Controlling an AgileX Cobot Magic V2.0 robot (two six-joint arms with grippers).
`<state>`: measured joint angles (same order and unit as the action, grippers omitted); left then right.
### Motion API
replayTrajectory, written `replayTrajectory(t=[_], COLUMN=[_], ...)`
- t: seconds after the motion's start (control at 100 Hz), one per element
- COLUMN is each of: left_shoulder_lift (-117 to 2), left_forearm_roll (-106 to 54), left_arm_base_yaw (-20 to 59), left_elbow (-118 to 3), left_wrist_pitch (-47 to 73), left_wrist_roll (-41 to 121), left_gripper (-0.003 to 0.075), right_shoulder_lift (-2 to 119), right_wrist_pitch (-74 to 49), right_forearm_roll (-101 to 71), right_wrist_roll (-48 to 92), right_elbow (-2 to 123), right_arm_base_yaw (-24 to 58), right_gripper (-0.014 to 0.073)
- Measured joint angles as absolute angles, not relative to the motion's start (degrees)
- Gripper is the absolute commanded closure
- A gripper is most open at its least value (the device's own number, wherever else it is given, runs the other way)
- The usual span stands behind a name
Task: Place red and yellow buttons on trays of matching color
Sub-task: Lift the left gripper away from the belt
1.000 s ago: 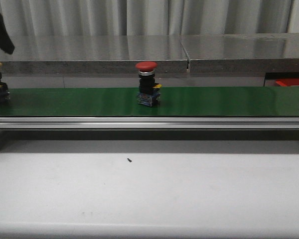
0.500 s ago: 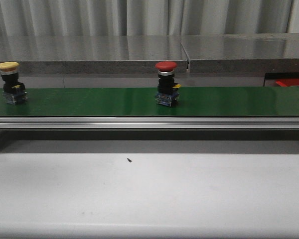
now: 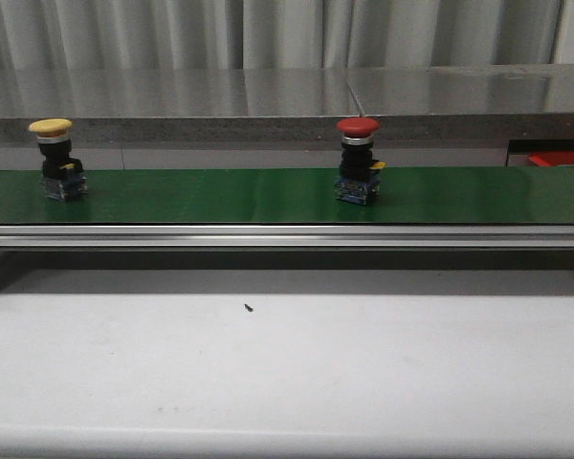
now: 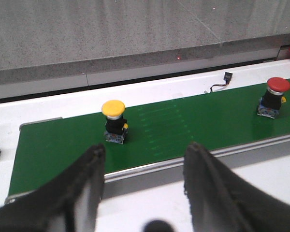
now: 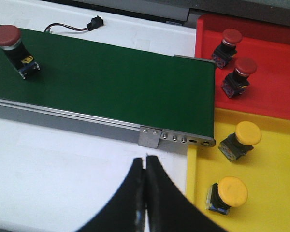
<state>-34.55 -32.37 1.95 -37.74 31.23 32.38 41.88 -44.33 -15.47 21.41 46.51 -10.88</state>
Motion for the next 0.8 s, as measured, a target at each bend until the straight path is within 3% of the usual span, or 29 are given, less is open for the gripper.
replayTrajectory(t=[0.13, 0.42, 0.49, 0.54, 0.61, 0.73, 0.76, 0.8], left_shoulder_lift=[-30.97, -30.71, -30.71, -30.71, -30.71, -30.71, -30.71, -30.71], left_forearm_roll=[-32.37, -32.37, -32.37, -32.37, -32.37, -32.37, -32.24, -32.01], left_arm_base_yaw=[1.95, 1.95, 1.95, 1.95, 1.95, 1.95, 1.95, 1.95], left_elbow=[-33.41, -30.16, -30.16, -30.16, -30.16, -30.16, -30.16, -30.16], left_wrist_pitch=[31.34, 30.76, 30.37, 30.37, 30.37, 30.37, 30.30, 30.20], left_wrist_roll=[32.18, 31.96, 31.96, 31.96, 31.92, 31.83, 31.83, 31.83], left_gripper=[0.0737, 0.0739, 0.0739, 0.0739, 0.0739, 0.0739, 0.0739, 0.0739], right_shoulder_lift=[41.88, 41.88, 41.88, 41.88, 41.88, 41.88, 41.88, 41.88], right_wrist_pitch=[-44.33, -42.73, -42.73, -43.29, -44.78, -47.62, -48.12, -48.69], right_forearm_roll=[-15.47, -15.58, -15.92, -16.05, -16.03, -16.11, -16.16, -16.55], right_wrist_roll=[21.41, 21.41, 21.41, 21.41, 21.41, 21.41, 21.41, 21.41], right_elbow=[46.51, 46.51, 46.51, 46.51, 46.51, 46.51, 46.51, 46.51], right_arm_base_yaw=[-10.88, -10.88, -10.88, -10.88, -10.88, -10.88, -10.88, -10.88], right_gripper=[0.0662, 0.0660, 0.0627, 0.0556, 0.0379, -0.0027, -0.0076, -0.0052])
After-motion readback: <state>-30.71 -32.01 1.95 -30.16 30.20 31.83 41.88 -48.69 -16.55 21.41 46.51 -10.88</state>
